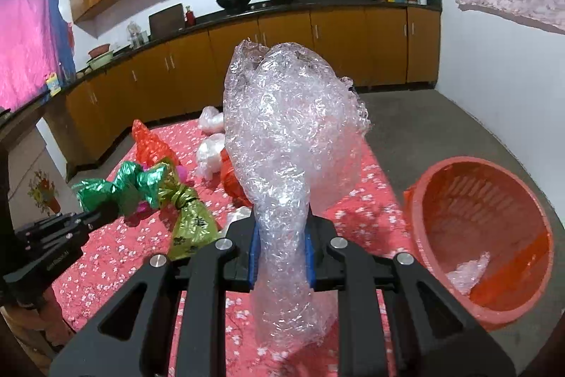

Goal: Collect trash
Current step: 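Carry bubble wrap and green bag to the basket and release both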

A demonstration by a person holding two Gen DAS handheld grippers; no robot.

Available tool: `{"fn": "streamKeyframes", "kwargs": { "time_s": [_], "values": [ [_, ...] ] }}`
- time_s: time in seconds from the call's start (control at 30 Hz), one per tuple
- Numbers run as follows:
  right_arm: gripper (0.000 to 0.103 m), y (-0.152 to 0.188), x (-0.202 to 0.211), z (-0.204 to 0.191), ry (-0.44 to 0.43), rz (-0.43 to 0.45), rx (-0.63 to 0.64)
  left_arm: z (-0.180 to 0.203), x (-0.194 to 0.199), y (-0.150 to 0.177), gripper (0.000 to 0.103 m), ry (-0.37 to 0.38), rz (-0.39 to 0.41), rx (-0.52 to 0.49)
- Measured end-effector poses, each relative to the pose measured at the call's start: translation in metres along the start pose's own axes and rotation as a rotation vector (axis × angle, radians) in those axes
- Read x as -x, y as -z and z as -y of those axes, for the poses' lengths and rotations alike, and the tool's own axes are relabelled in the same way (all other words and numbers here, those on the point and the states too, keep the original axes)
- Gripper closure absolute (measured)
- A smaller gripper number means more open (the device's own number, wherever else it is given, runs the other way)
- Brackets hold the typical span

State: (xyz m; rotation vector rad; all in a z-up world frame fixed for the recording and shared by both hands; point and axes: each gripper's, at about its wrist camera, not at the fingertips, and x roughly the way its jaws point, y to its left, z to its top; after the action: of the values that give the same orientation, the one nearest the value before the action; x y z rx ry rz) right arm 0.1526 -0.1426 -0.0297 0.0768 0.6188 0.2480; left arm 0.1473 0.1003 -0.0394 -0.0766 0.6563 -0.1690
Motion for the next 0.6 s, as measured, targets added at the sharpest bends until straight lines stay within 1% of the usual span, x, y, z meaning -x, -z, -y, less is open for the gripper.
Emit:
{"fn": "streamKeyframes", "kwargs": {
  "time_s": [0.23, 0.47, 0.6],
  "values": [
    [0.083, 0.0, 0.019, 0.033, 0.071, 0.027, -0.039, 0.041, -0.006, -0.018, 0.099, 0.057, 0.025, -0.033],
    [0.083, 0.009, 0.035, 0.092, 0.208, 0.03, -0.116, 0.095, -0.028, -0.032, 0.099, 0.14, 0.02, -0.066],
    [0.083, 0.015, 0.043, 0.129, 0.283, 0.026, -0.181, 0.137, -0.045, -0.037, 0.099, 0.203, 0.01, -0.1]
  ]
}}
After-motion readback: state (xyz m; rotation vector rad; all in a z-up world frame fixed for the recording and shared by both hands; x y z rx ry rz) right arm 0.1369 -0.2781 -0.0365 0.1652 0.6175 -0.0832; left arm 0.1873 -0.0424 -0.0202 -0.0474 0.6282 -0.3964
